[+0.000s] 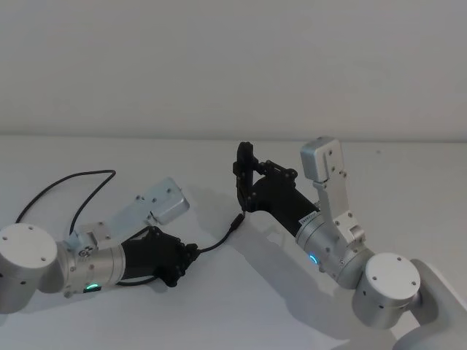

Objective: Pick up the data cable with the one hand.

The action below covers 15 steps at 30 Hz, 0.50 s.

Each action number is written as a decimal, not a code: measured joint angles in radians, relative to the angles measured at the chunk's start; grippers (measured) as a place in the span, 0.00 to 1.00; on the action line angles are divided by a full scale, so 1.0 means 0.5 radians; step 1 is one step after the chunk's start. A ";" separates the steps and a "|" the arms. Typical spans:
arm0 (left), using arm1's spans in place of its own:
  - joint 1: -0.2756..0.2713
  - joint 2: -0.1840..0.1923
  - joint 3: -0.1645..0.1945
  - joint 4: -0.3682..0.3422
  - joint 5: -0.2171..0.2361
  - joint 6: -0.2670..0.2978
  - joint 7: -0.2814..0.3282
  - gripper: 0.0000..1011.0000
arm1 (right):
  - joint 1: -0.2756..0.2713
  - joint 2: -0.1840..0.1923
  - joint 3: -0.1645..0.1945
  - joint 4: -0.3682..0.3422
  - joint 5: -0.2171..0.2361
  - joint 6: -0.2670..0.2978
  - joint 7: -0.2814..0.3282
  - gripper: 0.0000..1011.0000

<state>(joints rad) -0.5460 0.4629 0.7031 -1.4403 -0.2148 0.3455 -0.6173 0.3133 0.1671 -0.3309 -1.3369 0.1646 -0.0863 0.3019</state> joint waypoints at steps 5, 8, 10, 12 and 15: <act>0.000 0.000 0.000 0.000 0.000 0.000 0.000 0.04 | 0.001 -0.001 -0.002 0.001 -0.001 -0.003 0.000 0.27; 0.000 0.000 0.000 0.000 0.000 0.000 0.000 0.04 | 0.001 -0.002 -0.003 0.002 -0.002 -0.004 0.000 0.27; 0.000 0.000 0.000 0.000 0.000 0.000 0.000 0.04 | 0.001 -0.002 -0.004 0.003 -0.002 -0.004 0.000 0.27; 0.000 0.000 0.000 0.000 0.000 0.000 0.000 0.04 | 0.001 -0.002 -0.004 0.003 -0.003 -0.005 0.000 0.27; 0.000 0.000 0.000 0.000 0.000 0.000 0.000 0.04 | 0.001 -0.003 -0.005 0.003 -0.003 -0.005 0.000 0.27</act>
<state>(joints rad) -0.5460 0.4630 0.7030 -1.4403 -0.2148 0.3455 -0.6172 0.3139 0.1657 -0.3333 -1.3352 0.1629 -0.0890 0.3020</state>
